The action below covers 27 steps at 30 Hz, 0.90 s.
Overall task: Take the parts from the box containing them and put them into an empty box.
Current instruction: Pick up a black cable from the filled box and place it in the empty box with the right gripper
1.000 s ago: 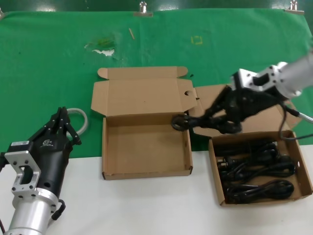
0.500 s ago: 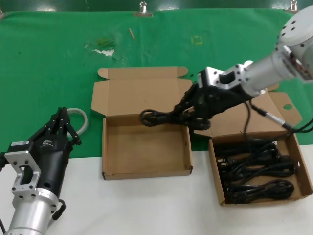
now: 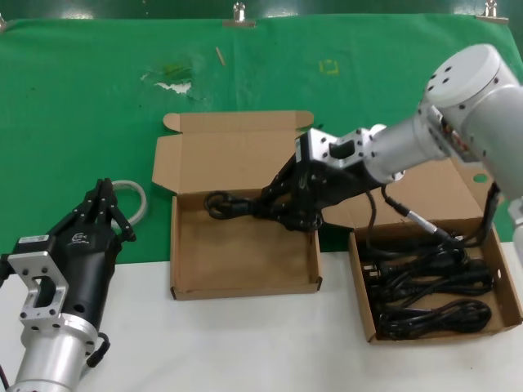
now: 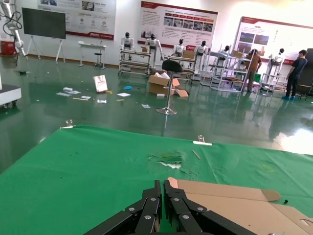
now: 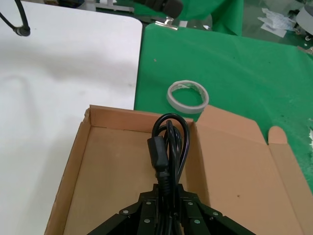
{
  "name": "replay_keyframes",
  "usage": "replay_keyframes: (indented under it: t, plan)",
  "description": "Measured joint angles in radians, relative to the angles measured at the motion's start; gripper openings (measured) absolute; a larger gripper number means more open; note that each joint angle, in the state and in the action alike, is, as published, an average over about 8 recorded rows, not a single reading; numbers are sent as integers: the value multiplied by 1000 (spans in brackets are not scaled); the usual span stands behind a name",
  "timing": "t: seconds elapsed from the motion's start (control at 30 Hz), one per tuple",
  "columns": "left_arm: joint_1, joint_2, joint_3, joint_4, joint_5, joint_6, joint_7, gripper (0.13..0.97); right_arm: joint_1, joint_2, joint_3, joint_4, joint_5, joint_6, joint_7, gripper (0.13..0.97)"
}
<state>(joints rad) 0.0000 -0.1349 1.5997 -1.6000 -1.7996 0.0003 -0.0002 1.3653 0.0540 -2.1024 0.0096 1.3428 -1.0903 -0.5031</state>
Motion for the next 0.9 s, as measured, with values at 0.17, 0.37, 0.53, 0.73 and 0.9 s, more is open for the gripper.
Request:
replay_keyframes:
  t: [0.17, 0.37, 0.53, 0.73, 0.9]
  plan:
    - [0, 0, 0, 0, 0, 0, 0, 156, -23, -19, 9, -1, 3, 34, -6, 197]
    - [0, 0, 0, 0, 0, 0, 0, 156, -43, -40, 6, 7, 21, 60, -12, 197]
    - [0, 0, 0, 0, 0, 0, 0, 156, -62, -49, -48, 28, 70, 82, -14, 197]
    - [0, 0, 0, 0, 0, 0, 0, 156, -87, -53, -152, 50, 145, 121, -22, 197]
    - [0, 0, 0, 0, 0, 0, 0, 156, -103, -54, -229, 57, 202, 157, -28, 197]
